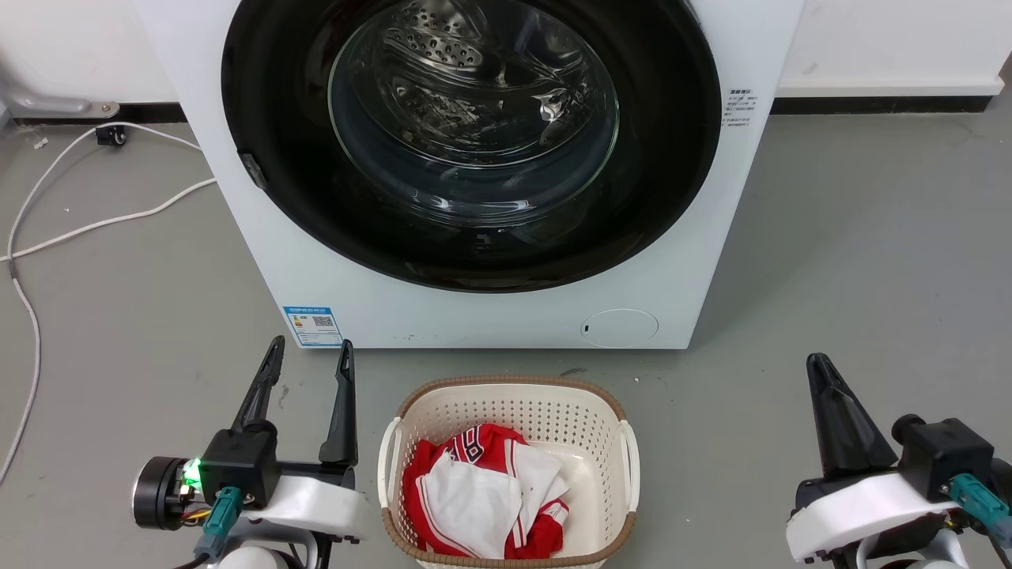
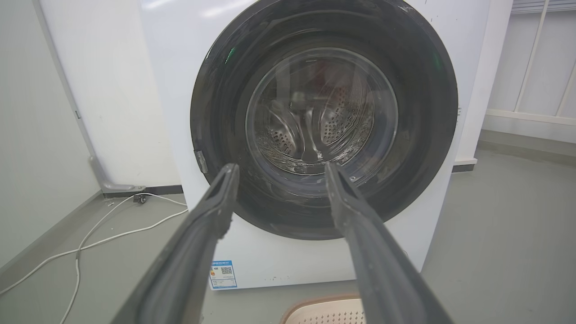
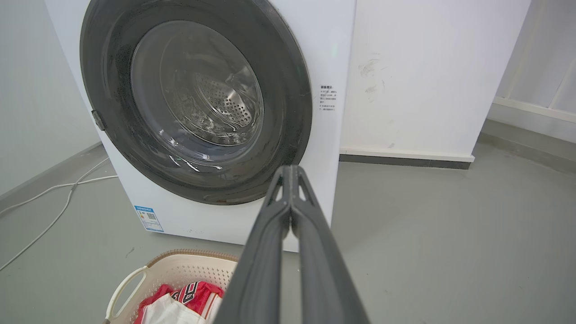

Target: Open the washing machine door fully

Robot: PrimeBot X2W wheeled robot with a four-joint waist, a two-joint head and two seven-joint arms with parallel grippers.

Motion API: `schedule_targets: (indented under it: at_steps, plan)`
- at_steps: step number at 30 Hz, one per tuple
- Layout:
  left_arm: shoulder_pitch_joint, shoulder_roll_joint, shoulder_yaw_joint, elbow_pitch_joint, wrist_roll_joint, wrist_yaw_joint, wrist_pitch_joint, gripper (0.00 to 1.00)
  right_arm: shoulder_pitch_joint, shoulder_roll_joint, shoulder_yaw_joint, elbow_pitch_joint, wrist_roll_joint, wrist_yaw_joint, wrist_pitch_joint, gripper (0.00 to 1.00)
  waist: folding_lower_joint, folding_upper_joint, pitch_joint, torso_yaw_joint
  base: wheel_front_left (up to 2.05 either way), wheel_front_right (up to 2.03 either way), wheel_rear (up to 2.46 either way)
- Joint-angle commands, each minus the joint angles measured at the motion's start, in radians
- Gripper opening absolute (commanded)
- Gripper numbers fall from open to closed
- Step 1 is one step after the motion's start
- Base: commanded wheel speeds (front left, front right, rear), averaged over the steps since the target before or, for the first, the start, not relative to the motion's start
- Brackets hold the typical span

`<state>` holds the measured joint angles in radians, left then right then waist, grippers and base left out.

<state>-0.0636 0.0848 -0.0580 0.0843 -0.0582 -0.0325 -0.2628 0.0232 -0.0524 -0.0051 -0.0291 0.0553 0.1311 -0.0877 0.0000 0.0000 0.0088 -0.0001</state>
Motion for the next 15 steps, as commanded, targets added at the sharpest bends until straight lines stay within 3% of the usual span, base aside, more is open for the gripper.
schedule_targets:
  at_steps: [1, 4, 8, 13, 15]
  plan:
    - [0.008, -0.001, 0.002, 0.001, 0.003, 0.0, -0.003, 1.0, -0.004, 0.004, -0.001, 0.002, 0.011, 0.0, -0.007, 0.0, 0.0, 0.0, 0.0, 0.0, 0.0, 0.0, 0.0]
    - [0.007, -0.003, 0.004, 0.002, 0.005, -0.002, -0.003, 1.0, -0.008, 0.004, -0.02, 0.011, 0.099, -0.001, -0.02, 0.0, 0.0, 0.0, 0.0, 0.001, 0.0, 0.0, 0.0]
    - [0.008, -0.006, 0.006, 0.004, 0.006, -0.005, -0.003, 1.0, -0.026, 0.004, -0.056, 0.057, 0.359, 0.0, -0.053, 0.0, 0.0, 0.0, -0.001, 0.0, 0.0, 0.0, 0.0]
    - [0.01, -0.007, 0.007, 0.001, 0.012, -0.007, -0.003, 1.0, -0.066, 0.003, -0.1, 0.116, 0.602, 0.0, -0.082, 0.0, 0.0, 0.0, 0.001, -0.002, 0.0, 0.0, 0.0]
    - [0.008, -0.008, 0.009, 0.0, 0.011, -0.008, -0.003, 1.0, -0.096, 0.003, -0.105, 0.136, 0.765, 0.0, -0.085, 0.0, 0.0, 0.0, 0.005, -0.004, 0.0, 0.0, 0.0]
